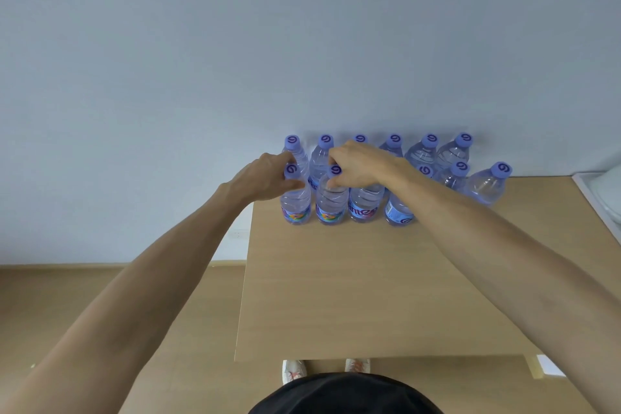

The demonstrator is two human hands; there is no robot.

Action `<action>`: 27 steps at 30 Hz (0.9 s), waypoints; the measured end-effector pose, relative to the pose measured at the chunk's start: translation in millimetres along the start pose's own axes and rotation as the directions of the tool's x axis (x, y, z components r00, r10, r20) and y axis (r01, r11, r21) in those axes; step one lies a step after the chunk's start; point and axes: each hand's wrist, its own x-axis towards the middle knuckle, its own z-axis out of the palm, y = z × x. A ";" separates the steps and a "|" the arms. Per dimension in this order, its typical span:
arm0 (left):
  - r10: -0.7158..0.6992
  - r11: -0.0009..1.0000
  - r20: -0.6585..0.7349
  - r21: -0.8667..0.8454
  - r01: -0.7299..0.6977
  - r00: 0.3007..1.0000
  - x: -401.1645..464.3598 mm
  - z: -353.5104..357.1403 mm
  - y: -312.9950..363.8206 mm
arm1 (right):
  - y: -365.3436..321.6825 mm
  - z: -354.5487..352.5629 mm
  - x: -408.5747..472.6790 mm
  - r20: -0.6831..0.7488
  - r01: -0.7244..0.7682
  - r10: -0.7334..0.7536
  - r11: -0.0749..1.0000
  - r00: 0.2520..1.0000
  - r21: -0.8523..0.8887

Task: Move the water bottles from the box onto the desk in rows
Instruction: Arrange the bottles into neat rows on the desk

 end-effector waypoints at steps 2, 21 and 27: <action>-0.013 0.999 -0.022 -0.031 0.012 1.000 -0.4 1.0 2.2 | -2.1 1.7 -0.5 -0.006 -0.011 0.011 1.000 1.000 0.002; 0.044 0.980 -0.089 0.195 -0.026 0.995 -3.5 -6.6 8.2 | 8.0 1.5 -12.6 0.002 -0.098 0.098 0.982 0.995 0.164; 0.343 0.938 -0.172 0.114 -0.327 0.923 13.9 -5.0 44.2 | 49.2 -7.3 -40.6 -0.161 -0.119 0.143 0.982 0.977 0.146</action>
